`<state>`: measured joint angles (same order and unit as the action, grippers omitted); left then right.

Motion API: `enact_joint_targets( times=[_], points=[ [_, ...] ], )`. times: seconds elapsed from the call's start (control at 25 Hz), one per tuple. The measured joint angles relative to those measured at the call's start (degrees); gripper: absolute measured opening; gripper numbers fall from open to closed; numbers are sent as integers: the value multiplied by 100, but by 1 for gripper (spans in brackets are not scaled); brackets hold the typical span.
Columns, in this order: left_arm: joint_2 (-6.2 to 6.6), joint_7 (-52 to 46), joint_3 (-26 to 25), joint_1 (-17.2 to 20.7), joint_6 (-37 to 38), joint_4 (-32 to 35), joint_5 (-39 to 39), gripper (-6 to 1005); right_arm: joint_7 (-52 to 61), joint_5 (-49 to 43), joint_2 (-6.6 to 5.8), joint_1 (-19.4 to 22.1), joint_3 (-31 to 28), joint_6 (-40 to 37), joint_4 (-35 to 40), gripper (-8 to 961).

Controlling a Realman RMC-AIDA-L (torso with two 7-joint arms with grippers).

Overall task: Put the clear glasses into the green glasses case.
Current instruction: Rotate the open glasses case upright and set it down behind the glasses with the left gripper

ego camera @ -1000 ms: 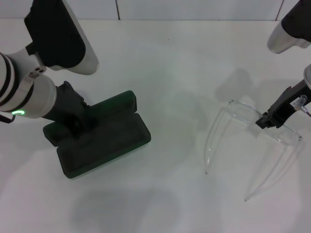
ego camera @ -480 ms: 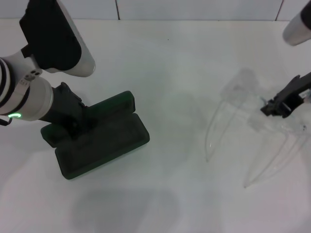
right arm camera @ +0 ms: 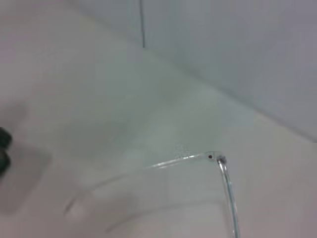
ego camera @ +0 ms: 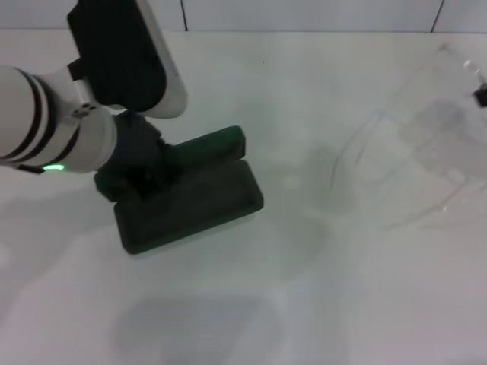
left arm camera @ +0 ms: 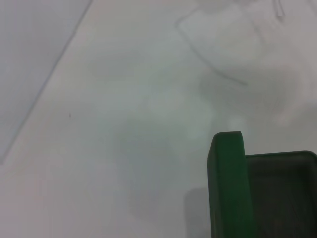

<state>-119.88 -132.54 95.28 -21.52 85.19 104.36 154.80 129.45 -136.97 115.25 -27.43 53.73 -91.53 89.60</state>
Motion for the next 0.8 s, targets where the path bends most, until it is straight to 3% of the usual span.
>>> enact_joint_targets(
  times=[0.2, 0.4, 0.56, 0.8],
  points=[
    [-2, -33, 375, -349, -266, -204, -16, 269, -457, 621, 4, 330, -1056, -587, 267, 78],
    [-26, -101, 857, -996, -976, -1009, -35, 273, -895, 918, 42, 762, -2203, -1117, 540, 78],
    [-40, -183, 1157, -1536, -1457, -1779, -50, 276, -1210, 974, 43, 859, -3094, -1492, 475, 77],
    [-46, -203, 1456, -2018, -2043, -2529, -266, 280, -1460, 911, 42, 957, -3789, -1845, 355, 75]
  ],
)
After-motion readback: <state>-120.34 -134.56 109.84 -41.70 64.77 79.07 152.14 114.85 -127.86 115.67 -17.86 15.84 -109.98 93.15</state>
